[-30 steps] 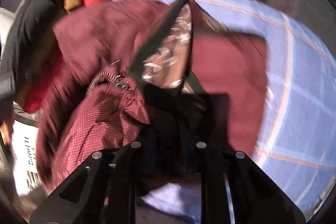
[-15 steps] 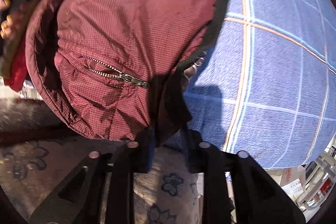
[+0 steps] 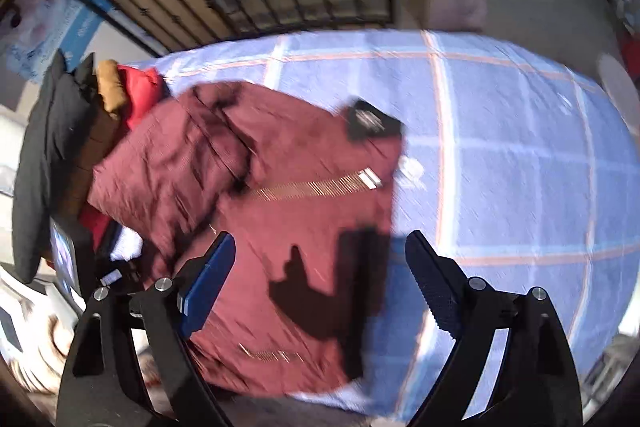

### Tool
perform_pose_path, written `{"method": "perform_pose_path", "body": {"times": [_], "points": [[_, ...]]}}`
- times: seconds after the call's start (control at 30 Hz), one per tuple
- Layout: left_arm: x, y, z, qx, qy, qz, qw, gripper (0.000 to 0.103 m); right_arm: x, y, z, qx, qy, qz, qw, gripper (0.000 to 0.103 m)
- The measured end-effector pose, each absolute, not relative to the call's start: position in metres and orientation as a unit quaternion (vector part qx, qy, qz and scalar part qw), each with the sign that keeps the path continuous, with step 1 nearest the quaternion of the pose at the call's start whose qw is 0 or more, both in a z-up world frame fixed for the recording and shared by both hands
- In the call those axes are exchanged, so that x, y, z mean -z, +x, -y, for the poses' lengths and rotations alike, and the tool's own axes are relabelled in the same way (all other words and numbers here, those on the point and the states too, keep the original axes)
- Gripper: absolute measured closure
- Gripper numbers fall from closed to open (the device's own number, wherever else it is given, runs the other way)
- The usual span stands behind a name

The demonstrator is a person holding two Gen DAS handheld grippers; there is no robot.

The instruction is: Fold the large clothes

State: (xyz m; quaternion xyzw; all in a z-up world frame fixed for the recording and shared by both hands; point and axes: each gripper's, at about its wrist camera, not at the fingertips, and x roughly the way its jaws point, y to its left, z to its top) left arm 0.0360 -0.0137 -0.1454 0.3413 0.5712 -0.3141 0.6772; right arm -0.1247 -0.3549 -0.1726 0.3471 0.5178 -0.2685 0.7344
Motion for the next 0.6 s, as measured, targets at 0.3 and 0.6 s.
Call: {"method": "perform_pose_path", "body": {"times": [0.3, 0.6], "points": [[0.176, 0.022, -0.021, 0.265, 0.357, -0.603, 0.662, 0.095, 0.277, 0.050, 0.371, 0.146, 0.429, -0.553, 0.699, 0.009], [0.106, 0.079, -0.134, 0.160, 0.163, -0.631, 0.741, 0.051, 0.264, 0.100, 0.196, 0.013, 0.179, -0.593, 0.785, 0.094]]}}
